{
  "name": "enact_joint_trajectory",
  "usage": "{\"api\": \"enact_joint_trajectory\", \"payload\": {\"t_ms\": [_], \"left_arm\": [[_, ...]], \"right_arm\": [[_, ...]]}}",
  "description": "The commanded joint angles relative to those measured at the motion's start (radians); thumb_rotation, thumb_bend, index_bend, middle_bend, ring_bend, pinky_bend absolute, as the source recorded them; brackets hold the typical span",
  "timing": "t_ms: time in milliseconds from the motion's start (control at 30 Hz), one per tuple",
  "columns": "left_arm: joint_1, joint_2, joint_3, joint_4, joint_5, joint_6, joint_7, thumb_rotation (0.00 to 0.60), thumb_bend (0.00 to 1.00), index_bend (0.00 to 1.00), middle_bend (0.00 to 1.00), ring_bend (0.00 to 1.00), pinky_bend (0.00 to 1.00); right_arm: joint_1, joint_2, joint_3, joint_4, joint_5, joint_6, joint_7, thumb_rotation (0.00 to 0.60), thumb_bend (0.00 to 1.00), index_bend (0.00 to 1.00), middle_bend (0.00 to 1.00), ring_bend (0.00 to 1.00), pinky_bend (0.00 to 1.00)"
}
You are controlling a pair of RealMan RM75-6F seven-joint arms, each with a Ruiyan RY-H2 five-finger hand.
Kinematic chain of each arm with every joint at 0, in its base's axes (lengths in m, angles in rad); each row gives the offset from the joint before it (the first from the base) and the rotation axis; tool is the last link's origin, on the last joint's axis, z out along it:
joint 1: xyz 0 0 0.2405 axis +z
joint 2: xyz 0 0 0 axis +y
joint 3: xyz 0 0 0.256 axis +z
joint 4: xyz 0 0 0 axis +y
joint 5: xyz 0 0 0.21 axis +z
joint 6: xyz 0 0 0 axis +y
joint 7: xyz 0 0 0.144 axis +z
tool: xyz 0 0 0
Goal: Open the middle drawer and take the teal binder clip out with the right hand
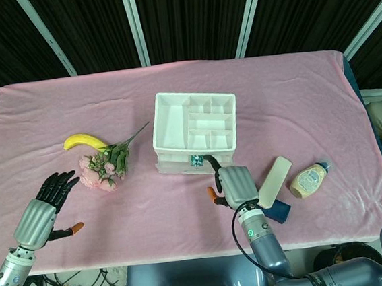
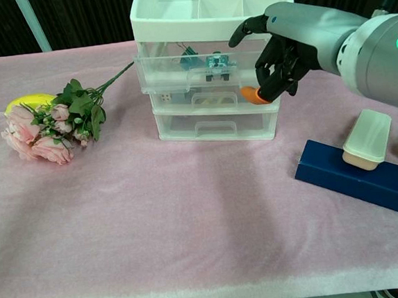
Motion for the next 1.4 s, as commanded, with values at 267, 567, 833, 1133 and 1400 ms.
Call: {"api": "enact_joint_trajectory", "payload": {"t_ms": [267,567,833,1133,1400], "left_arm": [[0.000,-0.003,-0.004,0.002,0.001,0.003,-0.003,0.600,0.00,0.00,0.00,0.00,0.00],[0.003,-0.006,-0.010,0.006,-0.002,0.010,-0.009,0.600,0.00,0.00,0.00,0.00,0.00],[0.001,-0.009,-0.017,0.011,-0.006,0.010,-0.006,0.600,0.00,0.00,0.00,0.00,0.00],[0.002,-0.013,-0.024,0.016,-0.012,0.015,-0.013,0.600,0.00,0.00,0.00,0.00,0.00],[0.003,-0.012,-0.023,0.014,-0.011,0.015,-0.012,0.600,0.00,0.00,0.00,0.00,0.00]], "right_arm": [[0.005,-0.017,-0.033,-0.037,-0.024,0.049,-0.055,0.600,0.36,0.24,0.94,0.94,0.74],[0.000,-0.018,-0.049,-0.076,-0.017,0.062,-0.076,0.600,0.36,0.31,0.96,0.96,0.77],[-0.007,-0.008,-0.069,-0.109,-0.037,0.059,-0.079,0.600,0.36,0.33,0.96,0.96,0.77],[-0.021,-0.011,-0.114,-0.156,-0.071,0.060,-0.079,0.600,0.36,0.33,0.96,0.96,0.77],[-0.029,-0.009,-0.136,-0.178,-0.073,0.064,-0.089,0.600,0.36,0.33,0.96,0.96,0.77]]}}
